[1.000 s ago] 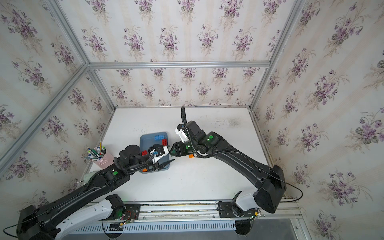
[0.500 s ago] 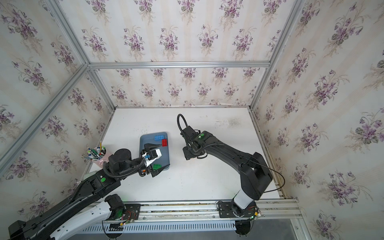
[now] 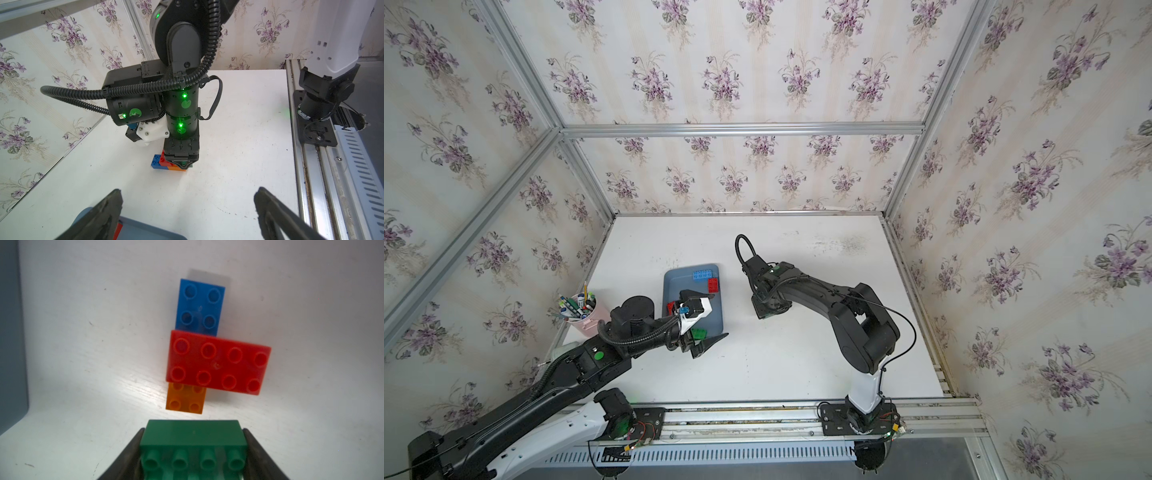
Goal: Assemble a rectangle with lego
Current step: Assemble the lego brick with the lego brick.
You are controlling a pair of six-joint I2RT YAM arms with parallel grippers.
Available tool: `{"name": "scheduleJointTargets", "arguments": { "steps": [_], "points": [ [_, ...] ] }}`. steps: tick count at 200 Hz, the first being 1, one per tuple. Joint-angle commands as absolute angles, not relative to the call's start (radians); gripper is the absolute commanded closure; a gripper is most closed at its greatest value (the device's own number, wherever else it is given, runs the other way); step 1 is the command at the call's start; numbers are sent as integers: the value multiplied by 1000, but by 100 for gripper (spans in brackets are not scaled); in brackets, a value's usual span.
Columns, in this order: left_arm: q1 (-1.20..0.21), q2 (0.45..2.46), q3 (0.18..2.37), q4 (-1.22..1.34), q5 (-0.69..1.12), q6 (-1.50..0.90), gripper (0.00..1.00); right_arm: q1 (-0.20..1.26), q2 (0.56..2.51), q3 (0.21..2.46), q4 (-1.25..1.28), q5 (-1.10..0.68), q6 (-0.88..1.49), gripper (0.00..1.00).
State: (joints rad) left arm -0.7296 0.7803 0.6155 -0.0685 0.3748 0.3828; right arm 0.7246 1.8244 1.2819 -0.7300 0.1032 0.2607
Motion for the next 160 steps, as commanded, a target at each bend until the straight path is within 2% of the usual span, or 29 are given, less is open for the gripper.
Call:
{"name": "scheduleJointTargets", "arguments": {
  "steps": [1,160],
  "points": [
    [-729,782,614,-32,377,382,0,710,1832,1289,-719,110,240,58],
    [-728,793,608,-26,372,394,0,690,1888,1332,-722,72,227,56]
  ]
}}
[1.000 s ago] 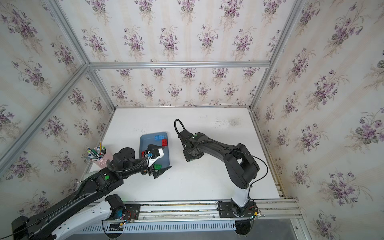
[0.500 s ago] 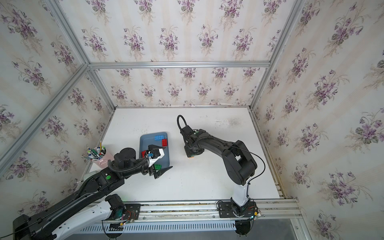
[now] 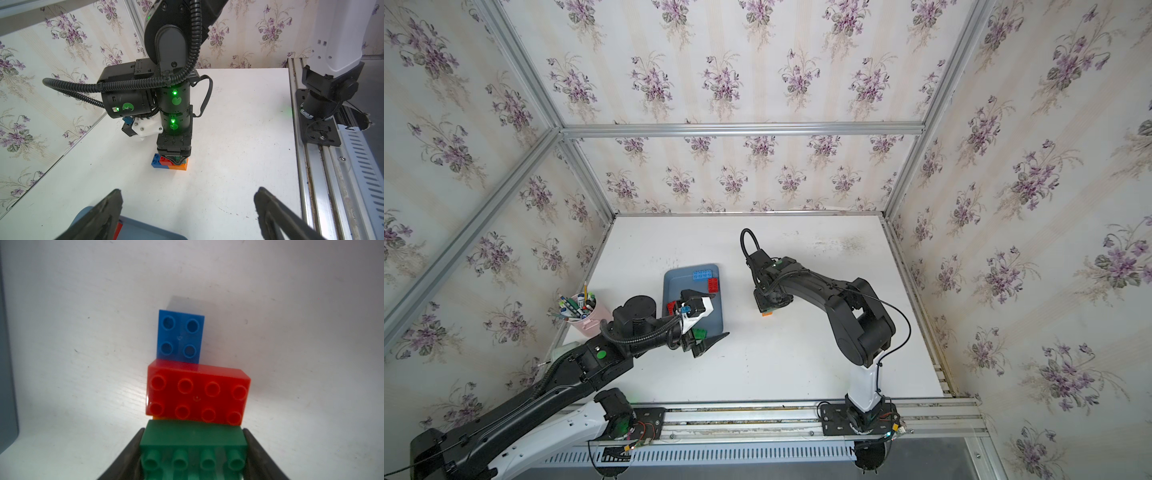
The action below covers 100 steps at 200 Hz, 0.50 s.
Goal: Assemble a rectangle with lego
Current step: Assemble the lego brick with the lego brick.
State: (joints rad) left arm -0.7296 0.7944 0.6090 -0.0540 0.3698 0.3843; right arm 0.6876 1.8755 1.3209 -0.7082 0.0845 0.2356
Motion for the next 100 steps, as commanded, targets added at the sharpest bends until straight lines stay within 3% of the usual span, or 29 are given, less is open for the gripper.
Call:
{"name": "scheduleJointTargets", "arguments": {
  "steps": [1,100],
  "points": [
    [-728,793,608,-26,372,395,0,689,1888,1333,-723,72,227,56],
    [-728,789,607,-25,370,395,0,686,1909,1343,-733,102,228,56]
  ]
}}
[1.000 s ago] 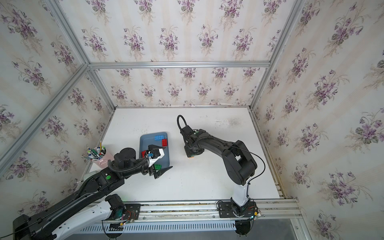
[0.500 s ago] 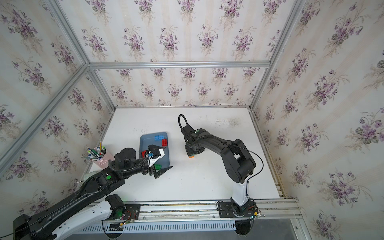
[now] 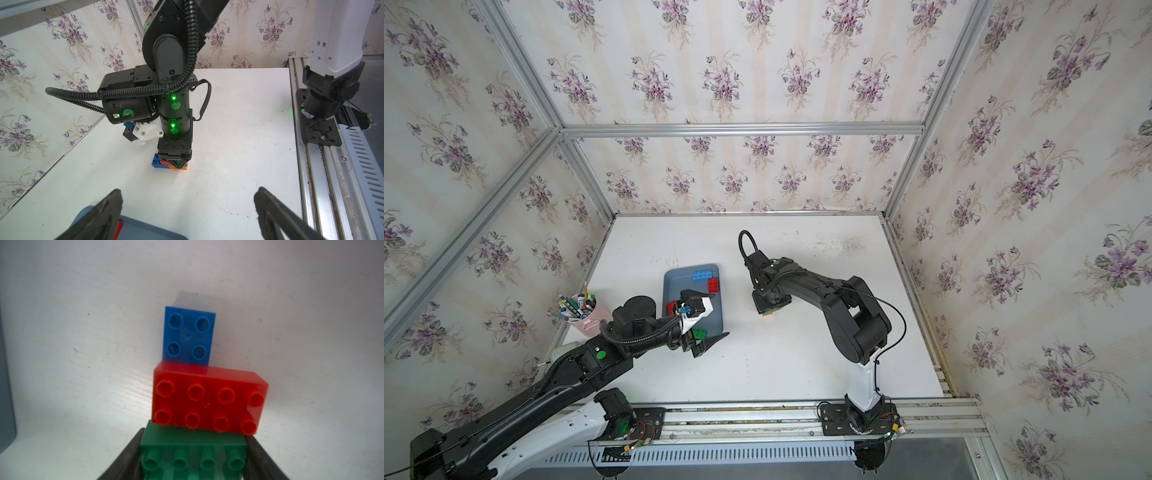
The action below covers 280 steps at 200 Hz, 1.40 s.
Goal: Assemble a rectangle with lego
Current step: Assemble the lego brick with the lego brick.
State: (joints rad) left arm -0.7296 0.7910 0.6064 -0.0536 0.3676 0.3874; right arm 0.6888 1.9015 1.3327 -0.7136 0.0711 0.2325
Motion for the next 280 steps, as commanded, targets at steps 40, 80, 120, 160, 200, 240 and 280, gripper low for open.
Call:
{"name": "scheduleJointTargets", "arguments": {
  "steps": [40,80,120,160,200,240,280],
  "points": [
    [-729,788,604,-23,371,396,0,680,1897,1348,-737,110,227,56],
    [-729,787,604,-26,367,396,0,677,1909,1355,-735,107,226,56],
    [-728,785,604,-26,372,396,0,676,1928,1369,-737,111,229,56],
    [-729,782,603,-26,370,397,0,677,1940,1371,-734,114,227,56],
    [-729,782,604,-26,369,399,0,677,1955,1375,-738,138,220,56],
    [-729,781,601,-26,365,400,0,676,1973,1373,-743,146,215,56],
    [-729,782,601,-24,364,403,0,676,1981,1371,-745,157,215,56]
  ]
}}
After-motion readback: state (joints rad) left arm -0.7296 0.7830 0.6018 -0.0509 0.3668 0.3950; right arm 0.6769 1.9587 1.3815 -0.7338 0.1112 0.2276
